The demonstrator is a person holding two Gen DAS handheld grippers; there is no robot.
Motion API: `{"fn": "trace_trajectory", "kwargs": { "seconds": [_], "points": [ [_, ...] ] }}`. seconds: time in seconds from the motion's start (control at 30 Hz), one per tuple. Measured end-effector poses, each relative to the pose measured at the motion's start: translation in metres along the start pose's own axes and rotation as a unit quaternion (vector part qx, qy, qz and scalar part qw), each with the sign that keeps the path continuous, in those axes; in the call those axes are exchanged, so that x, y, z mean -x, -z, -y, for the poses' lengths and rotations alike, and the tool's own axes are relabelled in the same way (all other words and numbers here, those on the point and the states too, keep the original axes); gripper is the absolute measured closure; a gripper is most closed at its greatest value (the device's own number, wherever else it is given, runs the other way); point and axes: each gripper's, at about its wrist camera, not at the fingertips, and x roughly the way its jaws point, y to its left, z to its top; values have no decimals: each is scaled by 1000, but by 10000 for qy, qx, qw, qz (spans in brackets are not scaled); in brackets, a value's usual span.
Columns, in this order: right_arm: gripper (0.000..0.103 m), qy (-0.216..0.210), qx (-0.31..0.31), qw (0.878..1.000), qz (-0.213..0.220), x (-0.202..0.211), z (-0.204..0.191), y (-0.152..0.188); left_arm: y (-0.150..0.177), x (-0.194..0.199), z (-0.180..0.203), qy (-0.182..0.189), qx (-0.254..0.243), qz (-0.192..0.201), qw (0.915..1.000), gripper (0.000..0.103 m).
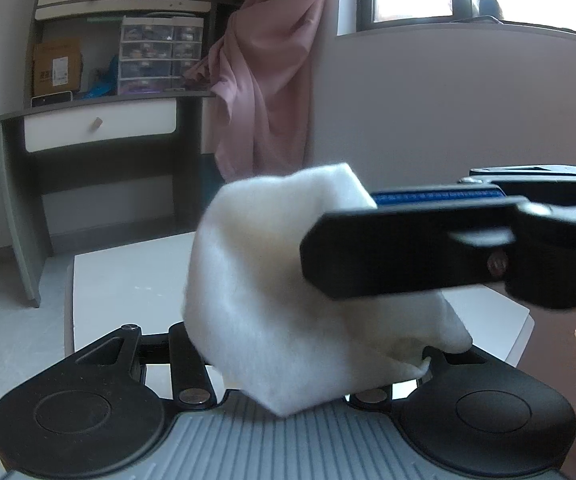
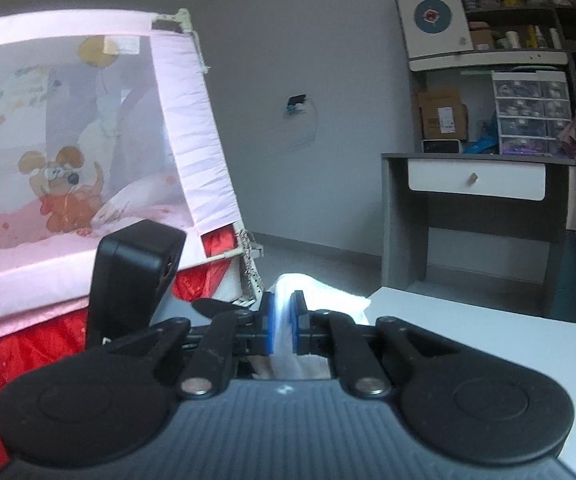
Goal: Clean container
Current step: 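Cover the cap top with the tissue and rub it with the right gripper, then pull the tissue in the right gripper away from the cap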
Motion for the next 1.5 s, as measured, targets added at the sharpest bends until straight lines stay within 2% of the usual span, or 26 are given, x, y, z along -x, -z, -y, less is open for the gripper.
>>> {"fn": "trace_trajectory", "kwargs": {
  "seconds": [0.3, 0.7, 0.87, 1.1, 1.33, 1.5],
  "points": [
    [96, 147, -25, 9998, 106, 3, 1, -2, 0, 0, 1, 19, -1, -2, 10000, 58],
    [96, 763, -632, 9949, 197, 2, 30, 2, 2, 1, 3, 21, -17, 1, 10000, 58],
    [96, 920, -762, 9928, 99, -1, 39, 11, 4, 3, 1, 29, -12, -2, 10000, 58],
    [96, 1385, -1230, 9827, 64, 3, 58, 22, 6, 4, 2, 33, -17, -15, 10000, 58],
    [96, 1424, -1358, 9804, 17, 10, 62, 32, 8, 6, -1, -7, -27, -7, 10000, 57],
    [96, 1413, -1792, 9729, 383, 32, 69, 43, 10, 10, -6, -113, 57, 57, 9999, 52]
  ]
}}
